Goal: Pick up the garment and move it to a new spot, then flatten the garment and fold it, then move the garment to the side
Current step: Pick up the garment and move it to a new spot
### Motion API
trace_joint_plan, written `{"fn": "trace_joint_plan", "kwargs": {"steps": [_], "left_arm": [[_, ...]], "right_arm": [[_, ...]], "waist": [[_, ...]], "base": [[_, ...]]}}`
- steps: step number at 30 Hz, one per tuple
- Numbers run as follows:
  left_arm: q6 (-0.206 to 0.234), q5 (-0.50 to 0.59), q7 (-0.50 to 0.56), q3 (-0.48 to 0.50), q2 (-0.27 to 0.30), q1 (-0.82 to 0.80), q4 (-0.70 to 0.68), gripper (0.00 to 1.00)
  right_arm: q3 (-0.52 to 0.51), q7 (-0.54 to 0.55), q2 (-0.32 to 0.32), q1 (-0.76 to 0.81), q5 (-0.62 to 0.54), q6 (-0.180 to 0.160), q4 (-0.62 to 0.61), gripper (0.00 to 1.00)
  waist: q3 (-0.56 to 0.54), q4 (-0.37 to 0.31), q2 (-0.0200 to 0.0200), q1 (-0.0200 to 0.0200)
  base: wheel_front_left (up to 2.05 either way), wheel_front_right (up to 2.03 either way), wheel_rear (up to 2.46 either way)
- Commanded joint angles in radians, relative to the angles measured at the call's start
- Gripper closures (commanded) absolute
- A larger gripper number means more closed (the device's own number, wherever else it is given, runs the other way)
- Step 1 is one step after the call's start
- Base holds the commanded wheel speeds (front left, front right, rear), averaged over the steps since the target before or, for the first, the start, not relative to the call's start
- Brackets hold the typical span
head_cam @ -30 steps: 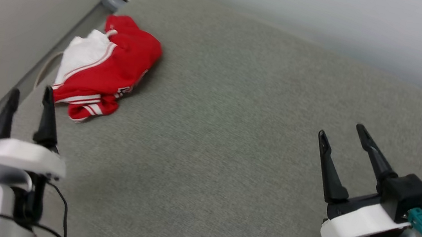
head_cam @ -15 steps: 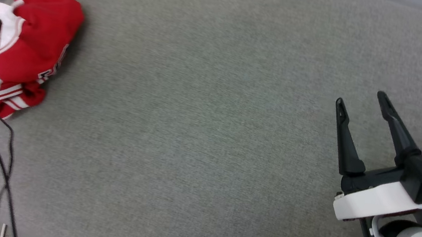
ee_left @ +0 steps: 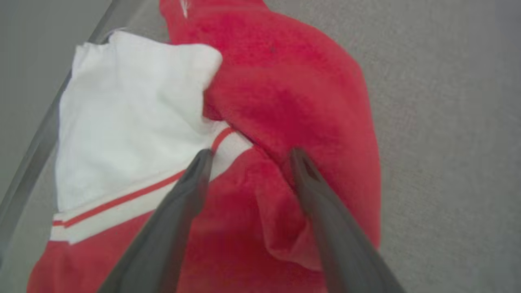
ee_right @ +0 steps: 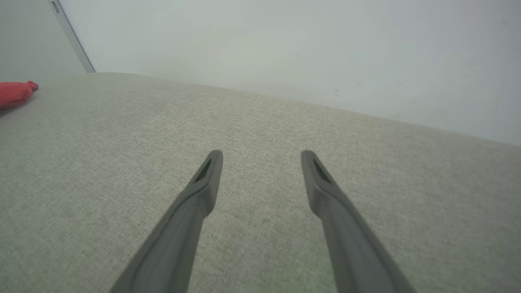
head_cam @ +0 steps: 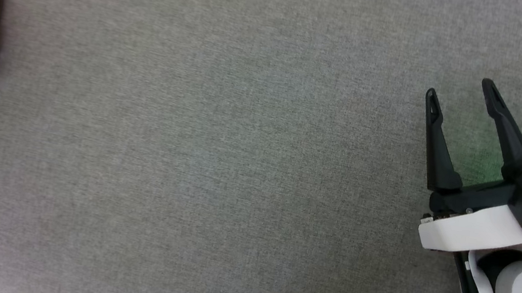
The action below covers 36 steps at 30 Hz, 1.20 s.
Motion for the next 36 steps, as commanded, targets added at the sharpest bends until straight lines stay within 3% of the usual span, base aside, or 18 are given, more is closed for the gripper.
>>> {"fn": "trace_joint_plan", "kwargs": {"steps": [1,8,9,10,11,15,20,29,36], "left_arm": [[0.001,-0.015,0.030,0.009,0.016,-0.014,0.023,0.00],[0.020,-0.042,0.125,-0.007,-0.011,0.006,0.129,0.00],[0.024,-0.051,0.131,-0.002,-0.021,0.005,0.141,0.13],[0.023,-0.054,0.125,0.000,-0.024,0.001,0.146,0.62],[0.023,-0.057,0.117,0.002,-0.024,0.000,0.153,1.00],[0.017,-0.045,0.075,-0.003,0.003,-0.012,0.164,1.00],[0.007,-0.017,-0.109,-0.001,0.051,-0.074,0.151,1.00],[0.001,0.065,-0.411,-0.064,0.064,-0.121,0.124,1.00],[0.035,0.156,-0.623,-0.118,0.031,-0.111,0.115,1.00]], "right_arm": [[0.005,0.001,-0.007,-0.027,-0.005,-0.001,-0.010,0.00],[0.011,-0.011,-0.019,-0.043,-0.011,-0.001,-0.018,0.00],[0.010,-0.012,-0.019,-0.042,-0.013,-0.001,-0.018,0.00],[0.009,-0.013,-0.019,-0.041,-0.011,-0.001,-0.018,0.00],[0.009,-0.012,-0.018,-0.040,-0.005,-0.001,-0.017,0.00],[0.002,-0.014,-0.020,-0.041,0.002,-0.001,-0.020,0.00],[0.000,-0.022,-0.014,-0.024,-0.003,-0.001,-0.006,0.00],[-0.032,-0.043,0.006,0.031,0.019,-0.001,0.032,0.00],[-0.073,-0.055,0.017,0.097,0.039,-0.001,0.061,0.00]], "waist": [[0.040,-0.020,0.0000,-0.0002],[0.073,-0.036,0.0000,-0.0002],[0.072,-0.038,0.0000,-0.0002],[0.072,-0.039,0.0000,-0.0002],[0.068,-0.041,0.0000,-0.0002],[0.052,-0.043,0.0000,-0.0002],[-0.005,-0.036,0.0000,-0.0002],[-0.153,-0.025,0.0000,-0.0002],[-0.277,-0.036,0.0000,-0.0002]], "base": [[0.00,0.00,0.00],[0.00,0.00,0.00],[0.00,0.00,0.00],[0.00,0.00,0.00],[0.00,0.00,0.00],[0.00,0.00,0.00],[0.00,0.00,0.00],[0.00,0.00,0.00],[0.00,0.00,0.00]]}}
